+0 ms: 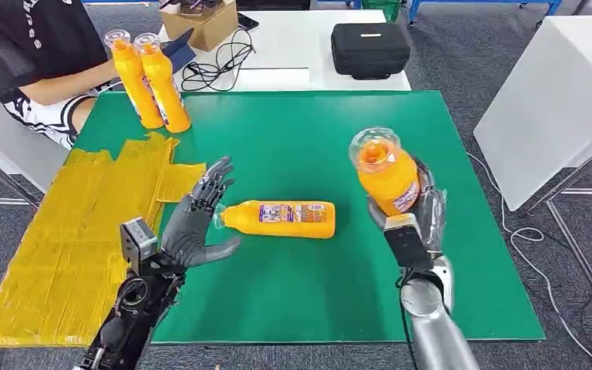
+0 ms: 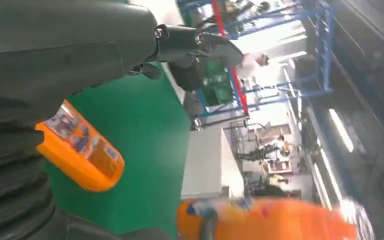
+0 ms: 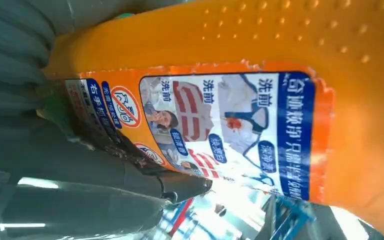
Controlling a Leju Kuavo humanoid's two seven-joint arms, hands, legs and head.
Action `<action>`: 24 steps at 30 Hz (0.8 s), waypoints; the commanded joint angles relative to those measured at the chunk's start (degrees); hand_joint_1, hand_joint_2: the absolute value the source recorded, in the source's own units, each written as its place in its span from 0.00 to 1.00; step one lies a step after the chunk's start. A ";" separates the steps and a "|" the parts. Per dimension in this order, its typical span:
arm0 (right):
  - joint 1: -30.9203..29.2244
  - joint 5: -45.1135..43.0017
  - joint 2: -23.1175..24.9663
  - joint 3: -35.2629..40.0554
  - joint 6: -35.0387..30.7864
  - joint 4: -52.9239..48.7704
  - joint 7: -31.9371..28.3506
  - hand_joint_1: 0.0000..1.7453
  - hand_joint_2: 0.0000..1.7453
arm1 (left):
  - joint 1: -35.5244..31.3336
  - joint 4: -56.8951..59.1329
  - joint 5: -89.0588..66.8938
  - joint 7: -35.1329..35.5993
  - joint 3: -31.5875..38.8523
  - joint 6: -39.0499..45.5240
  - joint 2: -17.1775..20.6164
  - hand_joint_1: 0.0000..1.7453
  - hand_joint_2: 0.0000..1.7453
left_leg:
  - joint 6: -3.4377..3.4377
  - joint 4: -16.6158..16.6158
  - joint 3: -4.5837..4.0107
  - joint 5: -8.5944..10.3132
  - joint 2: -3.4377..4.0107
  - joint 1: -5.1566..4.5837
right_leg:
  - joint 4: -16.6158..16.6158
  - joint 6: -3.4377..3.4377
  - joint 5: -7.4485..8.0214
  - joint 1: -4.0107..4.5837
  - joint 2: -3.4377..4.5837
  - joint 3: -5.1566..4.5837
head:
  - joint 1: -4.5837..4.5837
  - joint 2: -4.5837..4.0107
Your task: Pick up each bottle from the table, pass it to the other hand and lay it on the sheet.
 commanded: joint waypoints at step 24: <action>-4.25 10.21 5.44 17.91 6.19 9.98 3.72 1.00 1.00 | -0.95 -3.15 0.07 0.70 -9.91 0.00 1.00 0.00 1.00 | -0.03 -0.03 0.10 -0.03 0.11 0.01 | -0.03 0.06 -0.01 0.03 0.04 0.08 | 0.02 0.00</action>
